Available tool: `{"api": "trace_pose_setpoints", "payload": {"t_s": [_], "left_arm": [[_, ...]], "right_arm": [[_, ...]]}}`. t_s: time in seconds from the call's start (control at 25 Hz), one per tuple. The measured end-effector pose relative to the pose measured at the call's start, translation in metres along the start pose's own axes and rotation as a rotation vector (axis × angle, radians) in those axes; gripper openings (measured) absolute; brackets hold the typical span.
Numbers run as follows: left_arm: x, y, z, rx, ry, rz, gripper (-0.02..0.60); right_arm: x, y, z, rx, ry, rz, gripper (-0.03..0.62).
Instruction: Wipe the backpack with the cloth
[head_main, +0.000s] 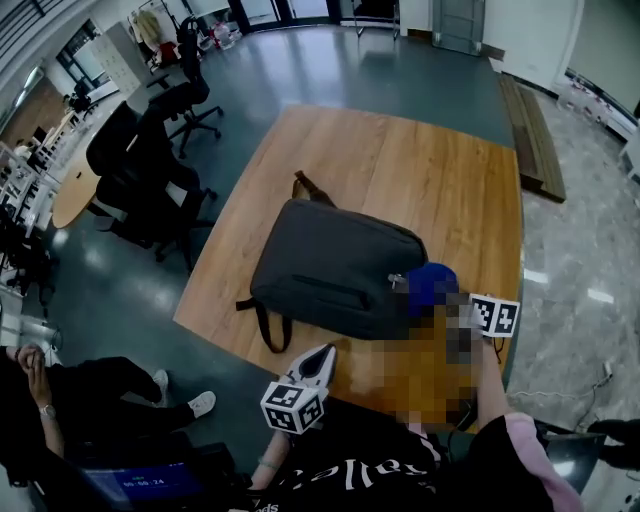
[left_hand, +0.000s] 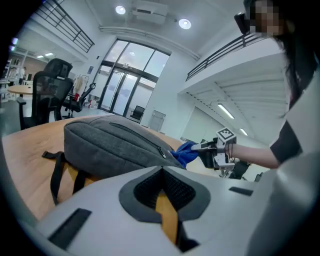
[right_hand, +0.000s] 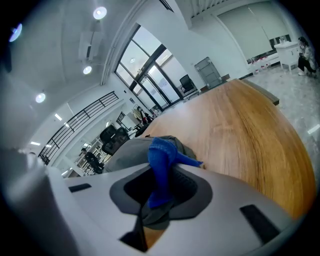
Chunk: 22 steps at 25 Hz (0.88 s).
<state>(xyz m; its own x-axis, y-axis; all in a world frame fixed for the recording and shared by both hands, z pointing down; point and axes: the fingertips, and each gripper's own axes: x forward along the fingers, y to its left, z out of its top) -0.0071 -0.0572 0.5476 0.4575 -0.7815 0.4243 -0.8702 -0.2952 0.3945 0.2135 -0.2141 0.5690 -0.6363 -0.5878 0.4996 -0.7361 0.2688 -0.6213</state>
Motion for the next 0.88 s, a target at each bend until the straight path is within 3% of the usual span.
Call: {"api": "trace_pose_setpoints", "payload": {"t_s": [0.44, 0.88], "left_arm": [[-0.04, -0.008, -0.016, 0.007, -0.008, 0.088, -0.002], [-0.104, 0.005, -0.017, 0.049, -0.07, 0.026, -0.002]], "right_arm": [[-0.042, 0.047, -0.022, -0.043, -0.055, 0.058, 0.066], [-0.073, 0.138, -0.076, -0.038, -0.121, 0.111, 0.066]]}}
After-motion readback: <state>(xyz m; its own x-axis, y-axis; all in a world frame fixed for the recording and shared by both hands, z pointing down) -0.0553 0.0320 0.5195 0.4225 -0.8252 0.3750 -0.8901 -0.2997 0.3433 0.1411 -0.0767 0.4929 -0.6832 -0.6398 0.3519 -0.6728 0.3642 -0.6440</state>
